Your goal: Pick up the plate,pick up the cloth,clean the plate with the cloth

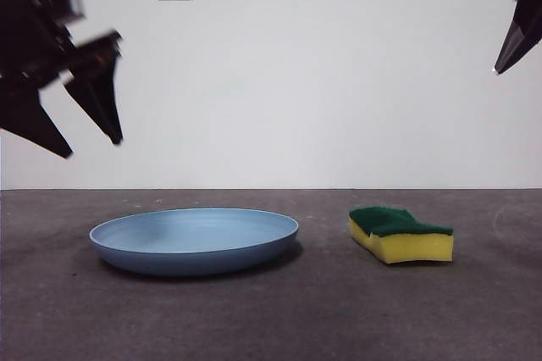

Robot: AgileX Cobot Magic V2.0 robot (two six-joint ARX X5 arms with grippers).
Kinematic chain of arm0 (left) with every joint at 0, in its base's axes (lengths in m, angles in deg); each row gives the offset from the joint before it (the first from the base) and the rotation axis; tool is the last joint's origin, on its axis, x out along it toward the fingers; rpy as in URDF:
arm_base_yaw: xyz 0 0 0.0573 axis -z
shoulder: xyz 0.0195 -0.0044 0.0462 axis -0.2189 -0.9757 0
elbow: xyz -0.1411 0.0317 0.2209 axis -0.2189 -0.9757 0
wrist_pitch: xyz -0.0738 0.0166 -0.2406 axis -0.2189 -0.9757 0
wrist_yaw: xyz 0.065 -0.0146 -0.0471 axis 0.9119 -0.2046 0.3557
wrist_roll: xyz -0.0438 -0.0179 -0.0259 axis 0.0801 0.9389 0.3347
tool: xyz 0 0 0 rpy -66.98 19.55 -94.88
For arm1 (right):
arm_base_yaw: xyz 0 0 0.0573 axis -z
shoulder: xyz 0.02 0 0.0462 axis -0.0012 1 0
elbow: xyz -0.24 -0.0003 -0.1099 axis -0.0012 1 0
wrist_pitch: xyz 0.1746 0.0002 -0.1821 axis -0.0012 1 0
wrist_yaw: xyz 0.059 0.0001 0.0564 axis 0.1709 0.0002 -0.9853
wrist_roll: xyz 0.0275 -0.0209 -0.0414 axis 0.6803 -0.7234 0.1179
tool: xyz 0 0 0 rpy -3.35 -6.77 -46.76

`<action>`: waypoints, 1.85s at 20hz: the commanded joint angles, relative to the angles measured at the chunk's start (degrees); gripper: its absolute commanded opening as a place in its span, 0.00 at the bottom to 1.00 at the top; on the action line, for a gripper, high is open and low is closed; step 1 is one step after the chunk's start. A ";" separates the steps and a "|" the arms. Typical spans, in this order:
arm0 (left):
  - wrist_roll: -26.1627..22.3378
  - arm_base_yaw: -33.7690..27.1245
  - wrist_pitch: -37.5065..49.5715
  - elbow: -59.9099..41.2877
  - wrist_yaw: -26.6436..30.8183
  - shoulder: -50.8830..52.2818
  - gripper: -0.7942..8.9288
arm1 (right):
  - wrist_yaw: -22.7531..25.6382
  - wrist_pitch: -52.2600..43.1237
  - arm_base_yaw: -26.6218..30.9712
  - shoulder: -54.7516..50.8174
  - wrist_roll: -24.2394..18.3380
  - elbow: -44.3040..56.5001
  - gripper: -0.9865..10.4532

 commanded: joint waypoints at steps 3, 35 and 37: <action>-1.90 1.84 1.49 1.62 0.66 -8.66 0.44 | -0.07 -0.13 -0.02 0.04 -0.48 -0.22 0.50; -4.87 6.03 -4.52 1.64 5.07 5.90 0.07 | 15.80 -7.50 -19.45 30.03 -3.10 -16.31 0.50; -4.87 6.05 -5.66 1.64 5.07 7.52 0.07 | 18.25 -8.09 -19.58 34.05 -3.13 -16.31 0.50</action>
